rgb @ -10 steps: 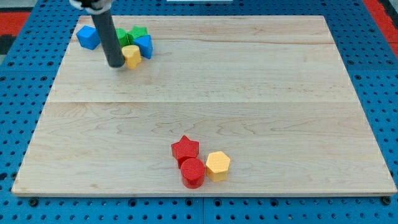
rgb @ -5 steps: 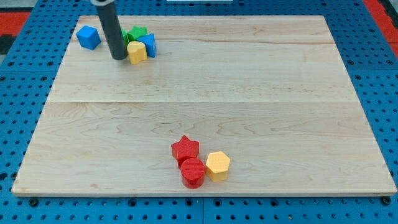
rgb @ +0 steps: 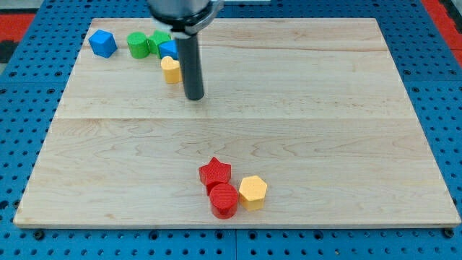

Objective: Move the yellow heart into green circle

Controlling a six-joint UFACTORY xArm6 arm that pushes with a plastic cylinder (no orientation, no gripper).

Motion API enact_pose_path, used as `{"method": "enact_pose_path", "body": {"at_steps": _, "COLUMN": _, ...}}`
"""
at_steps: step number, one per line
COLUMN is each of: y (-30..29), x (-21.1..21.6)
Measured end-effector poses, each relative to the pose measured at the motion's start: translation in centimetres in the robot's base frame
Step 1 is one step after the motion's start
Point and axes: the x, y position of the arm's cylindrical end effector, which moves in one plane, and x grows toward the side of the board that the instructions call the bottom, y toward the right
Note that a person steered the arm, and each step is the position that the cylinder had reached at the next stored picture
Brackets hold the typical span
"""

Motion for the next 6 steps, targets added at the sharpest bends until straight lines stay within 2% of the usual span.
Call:
{"method": "enact_pose_path", "body": {"at_steps": 1, "y": -2.7, "x": -5.0}}
{"method": "enact_pose_path", "body": {"at_steps": 2, "y": -7.3, "x": -5.6}}
{"method": "enact_pose_path", "body": {"at_steps": 4, "y": -4.1, "x": -3.7}}
{"method": "enact_pose_path", "body": {"at_steps": 5, "y": -4.7, "x": -5.5}}
{"method": "enact_pose_path", "body": {"at_steps": 6, "y": -6.2, "x": -1.7}}
